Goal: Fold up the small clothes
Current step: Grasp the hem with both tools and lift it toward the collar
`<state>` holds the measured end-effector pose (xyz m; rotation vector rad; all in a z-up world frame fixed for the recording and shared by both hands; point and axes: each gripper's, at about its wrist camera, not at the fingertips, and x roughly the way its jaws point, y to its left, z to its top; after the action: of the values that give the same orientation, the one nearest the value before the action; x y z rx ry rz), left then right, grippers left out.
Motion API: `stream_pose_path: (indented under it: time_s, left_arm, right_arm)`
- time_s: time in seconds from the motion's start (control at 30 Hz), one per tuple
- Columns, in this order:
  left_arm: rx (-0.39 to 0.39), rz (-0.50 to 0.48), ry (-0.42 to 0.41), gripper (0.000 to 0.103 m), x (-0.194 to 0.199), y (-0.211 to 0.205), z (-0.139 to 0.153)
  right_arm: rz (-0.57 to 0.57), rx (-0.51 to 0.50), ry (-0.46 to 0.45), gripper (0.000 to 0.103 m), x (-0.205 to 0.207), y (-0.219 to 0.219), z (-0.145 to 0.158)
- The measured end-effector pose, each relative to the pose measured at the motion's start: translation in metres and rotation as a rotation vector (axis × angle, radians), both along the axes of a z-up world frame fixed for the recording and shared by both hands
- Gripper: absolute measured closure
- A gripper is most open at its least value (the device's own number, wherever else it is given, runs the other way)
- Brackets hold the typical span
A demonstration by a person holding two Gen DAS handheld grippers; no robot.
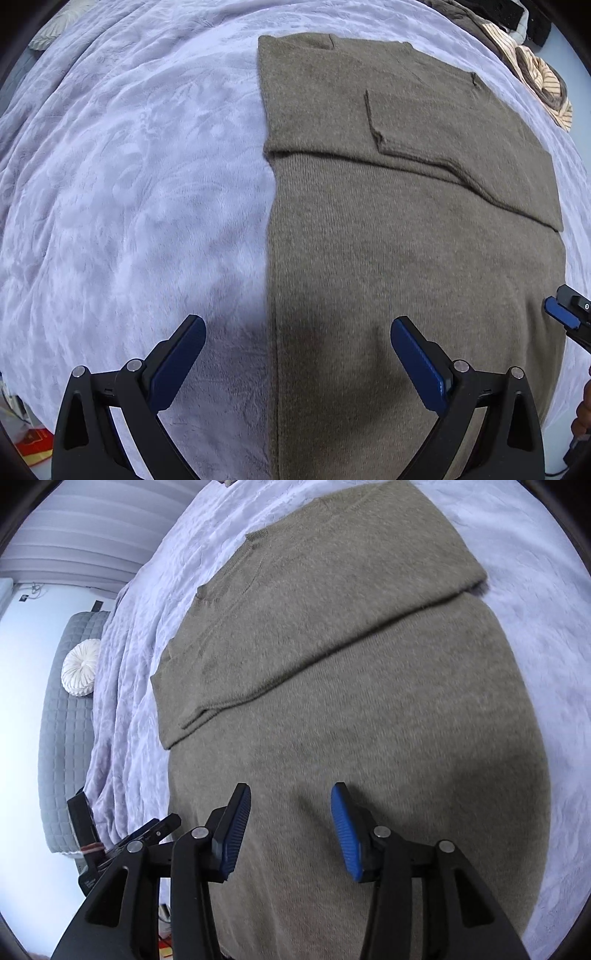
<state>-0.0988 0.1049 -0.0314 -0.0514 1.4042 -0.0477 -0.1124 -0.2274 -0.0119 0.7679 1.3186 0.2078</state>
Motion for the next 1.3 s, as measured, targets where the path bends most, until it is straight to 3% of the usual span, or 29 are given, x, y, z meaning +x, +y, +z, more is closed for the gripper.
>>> stream_pose_path:
  time_s: [0.33,0.67,0.8,0.9,1.0,1.03,1.07,1.1,1.2,1.3]
  left_arm:
    - [-0.131,-0.064,0.081,0.002,-0.043,0.015,-0.002]
    - [-0.346,-0.136,0.255,0.002,-0.104,0.01,-0.024]
    - [-0.357,-0.226,0.288,0.002,-0.113,-0.006,-0.024]
    - [-0.367,-0.197,0.295,0.003,-0.107,-0.009,-0.026]
    - [-0.356,-0.129,0.275,0.04,-0.096,-0.002,-0.024]
    - [-0.346,-0.125,0.273,0.064,-0.096,0.004,-0.023]
    - [-0.357,-0.125,0.273,0.085,-0.098,0.015,-0.022]
    - [-0.405,-0.113,0.284,0.09,-0.095,0.019,-0.022]
    - [-0.543,-0.058,0.284,0.089,-0.086,0.033,-0.01]
    - [-0.624,-0.029,0.23,0.089,-0.074,0.039,0.009]
  right_arm:
    - [0.08,0.005,0.044,0.053,-0.03,-0.011,0.0]
    - [0.037,-0.077,0.149,0.053,-0.111,-0.084,0.008]
    - [0.093,0.016,0.242,0.053,-0.143,-0.085,-0.01]
    - [0.12,0.07,0.262,0.053,-0.155,-0.072,-0.025]
    - [0.071,0.136,0.247,0.054,-0.152,-0.067,-0.031]
    - [0.054,0.163,0.247,0.06,-0.152,-0.065,-0.032]
    - [0.052,0.173,0.253,0.082,-0.152,-0.063,-0.033]
    - [0.056,0.188,0.255,0.092,-0.15,-0.06,-0.034]
    - [0.018,0.316,0.215,0.092,-0.147,-0.058,-0.028]
    - [-0.024,0.415,0.143,0.092,-0.137,-0.057,-0.014]
